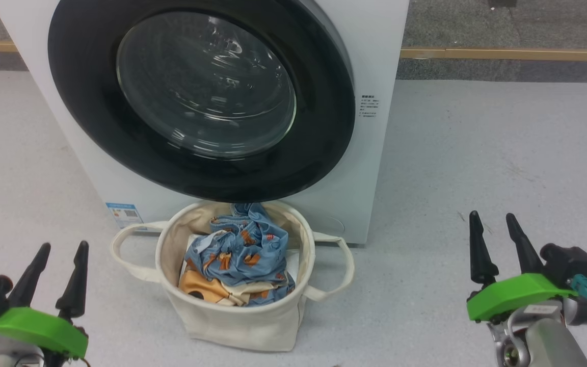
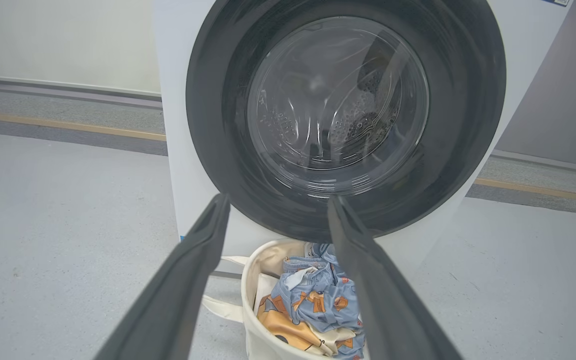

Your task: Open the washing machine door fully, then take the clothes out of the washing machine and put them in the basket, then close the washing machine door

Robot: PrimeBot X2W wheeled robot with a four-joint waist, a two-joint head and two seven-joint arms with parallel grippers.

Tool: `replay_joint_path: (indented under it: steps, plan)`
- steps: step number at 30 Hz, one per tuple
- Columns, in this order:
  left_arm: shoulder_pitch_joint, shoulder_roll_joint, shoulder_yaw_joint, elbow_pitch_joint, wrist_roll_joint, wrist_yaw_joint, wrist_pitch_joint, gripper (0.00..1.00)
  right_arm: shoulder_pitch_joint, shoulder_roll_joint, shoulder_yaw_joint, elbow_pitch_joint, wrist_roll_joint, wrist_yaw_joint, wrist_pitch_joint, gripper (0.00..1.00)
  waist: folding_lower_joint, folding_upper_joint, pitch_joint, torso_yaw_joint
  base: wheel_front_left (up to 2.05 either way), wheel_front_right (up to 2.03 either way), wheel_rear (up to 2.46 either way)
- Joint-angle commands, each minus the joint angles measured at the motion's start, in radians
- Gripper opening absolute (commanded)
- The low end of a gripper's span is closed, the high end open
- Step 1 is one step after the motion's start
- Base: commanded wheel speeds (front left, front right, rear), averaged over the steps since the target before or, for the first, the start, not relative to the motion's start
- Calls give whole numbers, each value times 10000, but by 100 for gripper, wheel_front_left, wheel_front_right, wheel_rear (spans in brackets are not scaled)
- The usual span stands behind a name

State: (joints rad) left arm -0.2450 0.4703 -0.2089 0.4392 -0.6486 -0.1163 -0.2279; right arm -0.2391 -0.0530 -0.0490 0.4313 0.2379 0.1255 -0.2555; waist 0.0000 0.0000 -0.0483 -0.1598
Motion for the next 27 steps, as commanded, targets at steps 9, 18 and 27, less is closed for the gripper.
replay_joint_path:
  steps: [9, 18, 27]
  plan:
    - [721, -771, -298, 557, -168, -15, 75, 0, 655, 72, -19, 853, 172, 1, 75, 0, 1, 0, 12, 20, 0, 0, 0]
    - [778, -1021, -41, 370, -855, -24, 324, 0, 723, 69, -64, 637, 1167, 4, 337, 0, 3, 0, 42, 139, 0, 0, 0]
    - [816, -1271, 213, 192, -1545, -34, 562, 0, 774, 66, -96, 429, 2157, 8, 587, 0, 0, 0, 87, 254, 0, 0, 0]
